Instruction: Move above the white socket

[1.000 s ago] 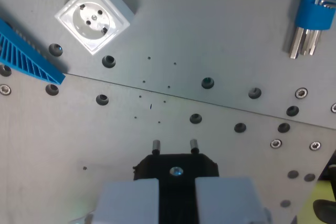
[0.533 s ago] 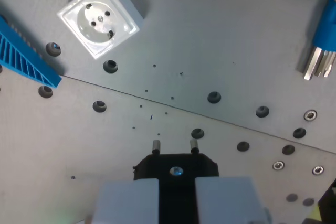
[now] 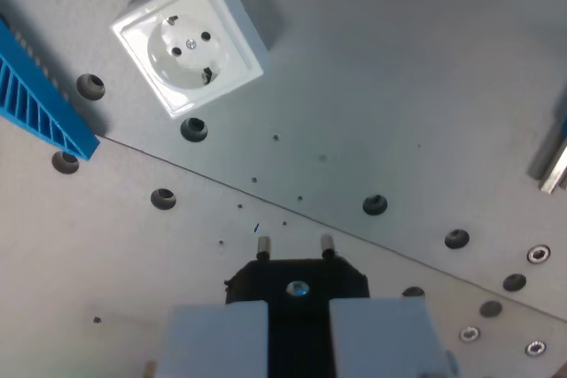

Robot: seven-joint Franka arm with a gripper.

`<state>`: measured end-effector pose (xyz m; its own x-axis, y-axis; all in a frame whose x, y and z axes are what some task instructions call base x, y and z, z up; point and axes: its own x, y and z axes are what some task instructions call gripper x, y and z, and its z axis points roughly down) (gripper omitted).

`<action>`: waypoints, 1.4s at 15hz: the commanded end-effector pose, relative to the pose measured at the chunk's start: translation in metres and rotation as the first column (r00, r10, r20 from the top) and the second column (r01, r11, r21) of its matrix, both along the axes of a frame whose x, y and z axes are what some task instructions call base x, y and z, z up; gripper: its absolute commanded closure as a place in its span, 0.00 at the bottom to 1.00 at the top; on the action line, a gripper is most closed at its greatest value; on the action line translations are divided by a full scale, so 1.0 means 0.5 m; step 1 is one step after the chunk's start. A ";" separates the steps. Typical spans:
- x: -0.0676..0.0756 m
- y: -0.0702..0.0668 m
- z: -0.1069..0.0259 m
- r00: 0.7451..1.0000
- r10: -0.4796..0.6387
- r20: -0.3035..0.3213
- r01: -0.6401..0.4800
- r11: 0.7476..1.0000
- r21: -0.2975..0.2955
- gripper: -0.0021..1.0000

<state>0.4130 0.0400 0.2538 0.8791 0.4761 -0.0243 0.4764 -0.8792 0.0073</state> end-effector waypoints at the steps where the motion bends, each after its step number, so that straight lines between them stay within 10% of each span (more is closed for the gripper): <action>1: -0.008 0.012 -0.034 0.975 0.204 0.090 -0.207 0.978 0.021 1.00; 21: -0.026 0.087 -0.234 0.928 0.357 0.106 -0.359 0.933 0.000 1.00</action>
<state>0.4038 0.0839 0.1445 0.7186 0.6950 -0.0240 0.6952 -0.7188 -0.0016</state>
